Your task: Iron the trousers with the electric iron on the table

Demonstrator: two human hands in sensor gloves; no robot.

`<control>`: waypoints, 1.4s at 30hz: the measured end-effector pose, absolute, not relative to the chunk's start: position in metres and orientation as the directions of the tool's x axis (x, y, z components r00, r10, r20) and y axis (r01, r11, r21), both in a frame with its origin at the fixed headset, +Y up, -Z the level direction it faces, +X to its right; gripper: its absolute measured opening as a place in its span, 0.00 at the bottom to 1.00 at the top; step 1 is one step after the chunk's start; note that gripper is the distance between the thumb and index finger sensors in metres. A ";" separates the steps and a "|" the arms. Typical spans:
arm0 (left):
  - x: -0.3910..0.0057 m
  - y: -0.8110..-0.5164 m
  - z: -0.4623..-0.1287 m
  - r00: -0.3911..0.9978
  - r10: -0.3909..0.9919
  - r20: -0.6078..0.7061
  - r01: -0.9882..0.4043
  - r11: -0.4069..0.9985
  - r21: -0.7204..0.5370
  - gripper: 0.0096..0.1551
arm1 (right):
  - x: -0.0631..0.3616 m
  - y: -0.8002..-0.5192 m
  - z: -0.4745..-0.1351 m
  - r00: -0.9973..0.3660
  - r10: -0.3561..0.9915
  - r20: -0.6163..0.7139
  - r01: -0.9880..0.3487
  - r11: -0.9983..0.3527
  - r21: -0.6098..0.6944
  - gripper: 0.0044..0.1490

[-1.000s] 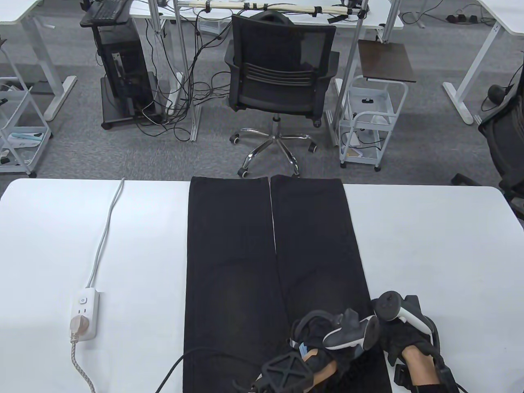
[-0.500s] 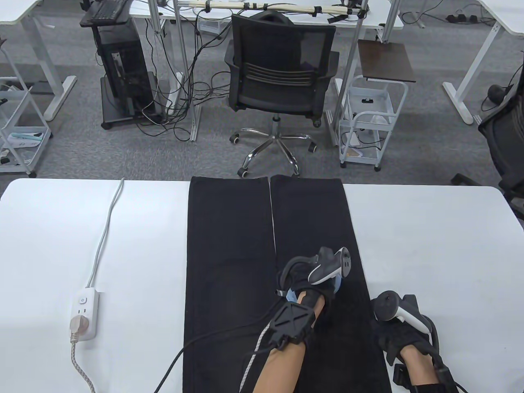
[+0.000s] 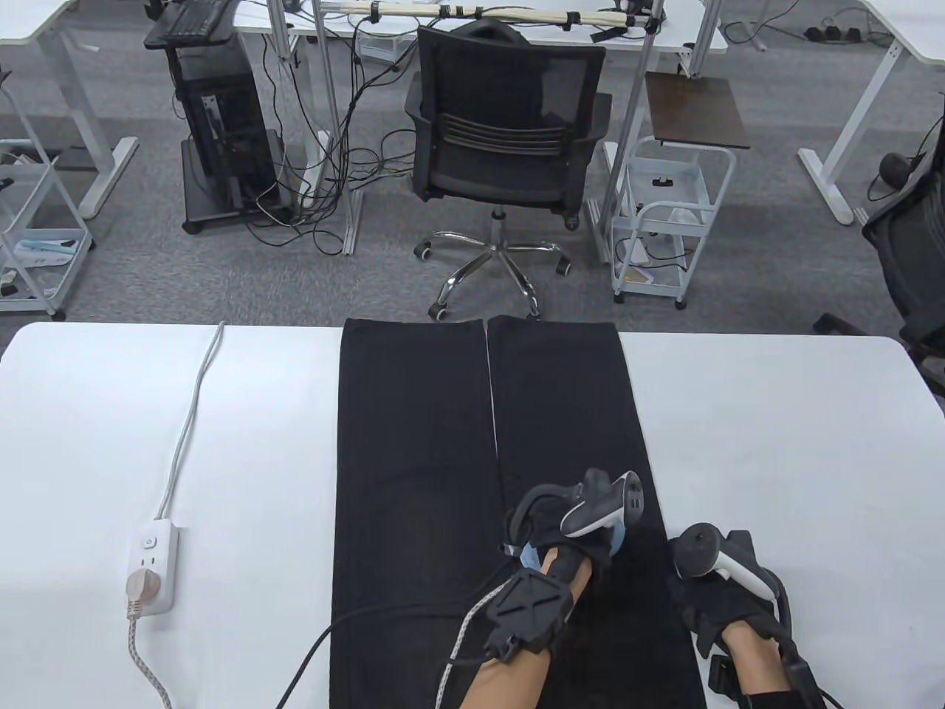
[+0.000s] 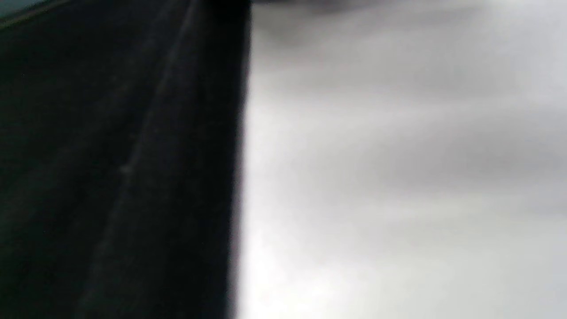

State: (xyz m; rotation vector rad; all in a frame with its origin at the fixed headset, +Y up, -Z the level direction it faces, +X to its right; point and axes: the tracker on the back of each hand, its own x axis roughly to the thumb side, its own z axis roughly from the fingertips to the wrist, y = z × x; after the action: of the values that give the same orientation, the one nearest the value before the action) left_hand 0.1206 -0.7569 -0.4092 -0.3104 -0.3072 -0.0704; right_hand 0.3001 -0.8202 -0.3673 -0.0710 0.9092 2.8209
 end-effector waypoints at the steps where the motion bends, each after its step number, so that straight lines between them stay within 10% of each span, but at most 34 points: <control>1: 0.124 -0.757 -0.399 0.942 -0.019 0.336 0.124 0.948 -0.292 0.23 | 0.301 -0.820 -0.367 -0.982 0.158 -0.100 -0.186 -0.797 0.575 0.43; 13: 0.130 -0.760 -0.288 0.777 0.023 0.629 0.218 0.928 -0.302 0.24 | 0.302 -0.821 -0.367 -0.980 0.174 -0.096 -0.197 -0.798 0.569 0.43; 19: 0.127 -0.761 -0.284 0.769 0.025 0.638 0.200 0.940 -0.278 0.24 | 0.303 -0.821 -0.366 -0.981 0.171 -0.095 -0.194 -0.801 0.566 0.43; 42: 0.107 -0.760 -0.467 0.988 -0.003 0.154 0.052 0.949 -0.310 0.24 | 0.304 -0.821 -0.367 -0.981 0.173 -0.092 -0.194 -0.793 0.577 0.43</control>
State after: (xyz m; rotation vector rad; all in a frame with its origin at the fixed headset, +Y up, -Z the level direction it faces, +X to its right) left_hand 0.1075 -0.7596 -0.4671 -0.3183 -0.1525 -0.0281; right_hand 0.3041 -0.8206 -0.3667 -0.0505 0.9079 2.8033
